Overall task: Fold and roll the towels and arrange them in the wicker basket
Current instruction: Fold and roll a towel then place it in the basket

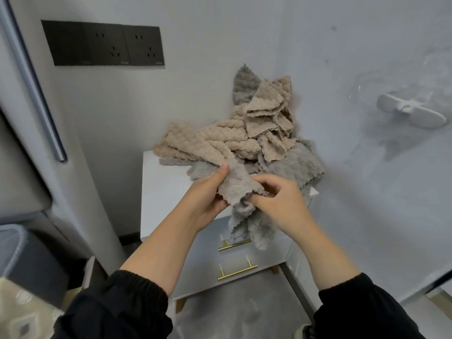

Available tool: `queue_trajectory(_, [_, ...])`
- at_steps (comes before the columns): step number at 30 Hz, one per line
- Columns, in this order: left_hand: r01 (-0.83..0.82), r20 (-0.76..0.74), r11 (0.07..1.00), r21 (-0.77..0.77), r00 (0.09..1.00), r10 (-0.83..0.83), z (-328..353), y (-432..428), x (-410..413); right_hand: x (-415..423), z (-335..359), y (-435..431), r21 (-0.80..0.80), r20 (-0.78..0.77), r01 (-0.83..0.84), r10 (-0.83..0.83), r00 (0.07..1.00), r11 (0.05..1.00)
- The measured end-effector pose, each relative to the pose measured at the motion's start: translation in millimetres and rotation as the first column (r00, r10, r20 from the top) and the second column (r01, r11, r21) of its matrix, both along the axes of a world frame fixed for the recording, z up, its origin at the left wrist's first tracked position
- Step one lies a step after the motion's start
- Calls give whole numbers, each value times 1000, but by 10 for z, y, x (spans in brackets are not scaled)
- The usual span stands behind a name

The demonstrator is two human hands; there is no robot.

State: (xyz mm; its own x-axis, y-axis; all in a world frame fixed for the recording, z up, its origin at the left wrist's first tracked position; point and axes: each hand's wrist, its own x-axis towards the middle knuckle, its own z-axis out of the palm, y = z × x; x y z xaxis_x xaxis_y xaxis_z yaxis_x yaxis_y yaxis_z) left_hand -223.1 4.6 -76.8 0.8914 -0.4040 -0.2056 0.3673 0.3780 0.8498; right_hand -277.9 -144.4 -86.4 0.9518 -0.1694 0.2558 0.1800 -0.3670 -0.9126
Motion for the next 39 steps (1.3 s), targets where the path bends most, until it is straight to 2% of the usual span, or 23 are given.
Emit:
queue_trajectory(2, [33, 58, 998, 56, 998, -37, -60, -9, -23, -4, 9, -28, 19, 28, 53, -53, 998, 998])
queue_trajectory(4, [38, 136, 986, 160, 989, -60, -155, -11, -56, -9, -2, -43, 11, 9, 69, -69, 998, 998])
queue_trajectory(6, [69, 183, 978, 199, 977, -106, -261, 22, -90, -26, -26, -53, 34, -11, 80, -80, 997, 996])
queue_trajectory(9, [163, 187, 968, 189, 962, -199, -384, 81, -114, -57, -69, -94, 190, -44, 72, -65, 997, 979])
queue_trajectory(13, [22, 162, 963, 269, 984, -67, -379, 118, -114, -119, -230, -146, 134, -68, 156, -148, 987, 979])
queue_trajectory(15, [44, 149, 961, 272, 985, -87, -378, 110, -159, -144, -320, -177, 173, -115, 208, -189, 975, 963])
queue_trajectory(18, [167, 157, 934, 315, 962, -225, -444, 54, -254, -173, -391, -216, 385, -239, 183, -94, 966, 904])
queue_trajectory(20, [196, 193, 905, 378, 939, -284, -483, 15, -296, -191, -397, -224, 441, -267, 125, -3, 964, 889])
queue_trajectory(23, [172, 201, 909, 379, 944, -262, -524, -19, -317, -204, -435, -217, 399, -248, 94, 9, 969, 912])
queue_trajectory(30, [-69, 148, 920, 385, 989, 13, -624, -142, -311, -177, -535, -96, 270, -204, 91, -35, 978, 959])
queue_trajectory(34, [-79, 65, 920, 385, 996, 59, -632, -88, -237, -122, -523, -146, 218, -151, 124, -92, 984, 968])
queue_trajectory(36, [-98, 106, 885, 454, 993, 56, -662, -28, -189, -65, -522, -224, 192, -117, 169, -149, 982, 967])
queue_trajectory(39, [-178, 327, 761, 624, 944, -48, -712, 64, -141, -30, -448, -274, 232, -108, 246, -226, 968, 941])
